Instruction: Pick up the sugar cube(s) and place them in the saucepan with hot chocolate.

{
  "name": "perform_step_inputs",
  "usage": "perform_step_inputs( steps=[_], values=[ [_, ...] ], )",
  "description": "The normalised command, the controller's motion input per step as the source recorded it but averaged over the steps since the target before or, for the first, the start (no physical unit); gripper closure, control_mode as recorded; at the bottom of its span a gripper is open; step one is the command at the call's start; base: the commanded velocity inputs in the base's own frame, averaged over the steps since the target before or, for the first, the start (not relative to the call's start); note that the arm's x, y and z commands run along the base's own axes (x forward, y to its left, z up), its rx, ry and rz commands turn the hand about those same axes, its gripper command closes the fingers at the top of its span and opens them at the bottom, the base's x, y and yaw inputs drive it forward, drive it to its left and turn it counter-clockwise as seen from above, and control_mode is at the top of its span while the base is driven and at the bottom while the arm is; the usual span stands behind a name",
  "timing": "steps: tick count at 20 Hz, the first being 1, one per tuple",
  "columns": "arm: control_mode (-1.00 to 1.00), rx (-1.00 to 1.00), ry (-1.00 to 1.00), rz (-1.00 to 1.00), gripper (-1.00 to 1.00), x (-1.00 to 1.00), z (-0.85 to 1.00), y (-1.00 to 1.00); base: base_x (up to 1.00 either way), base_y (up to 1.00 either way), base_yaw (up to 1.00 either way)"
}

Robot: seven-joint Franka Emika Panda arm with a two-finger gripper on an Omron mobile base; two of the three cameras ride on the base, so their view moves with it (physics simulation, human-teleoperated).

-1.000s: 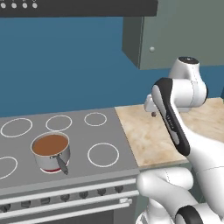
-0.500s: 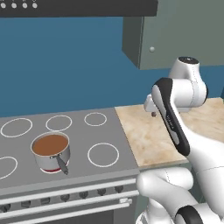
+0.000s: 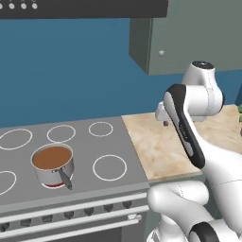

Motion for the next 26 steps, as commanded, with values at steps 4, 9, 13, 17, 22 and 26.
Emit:
perform_step_inputs(
  steps=[4, 9, 13, 17, 22, 26],
  values=[
    [-1.00, 0.00, 0.00, -0.06, -1.00, 0.00, 0.00, 0.00, 0.00, 0.00, -0.02],
    [-1.00, 0.01, 0.03, -0.30, -1.00, -0.32, -0.03, -0.25, 0.00, 0.00, 0.00],
    [-1.00, 0.03, 0.10, -0.45, -1.00, -0.46, -0.15, -0.54, 0.00, 0.00, 0.00],
    [-1.00, 0.00, 0.16, -0.45, -1.00, -0.21, -0.38, -0.96, 0.00, 0.00, 0.00],
    [-1.00, 0.00, 0.27, -0.25, -1.00, 0.24, -0.04, -1.00, 0.00, 0.00, 0.00],
    [-1.00, 0.00, 0.35, -0.08, -1.00, 0.31, -0.07, -1.00, 0.00, 0.00, 0.00]
  ],
)
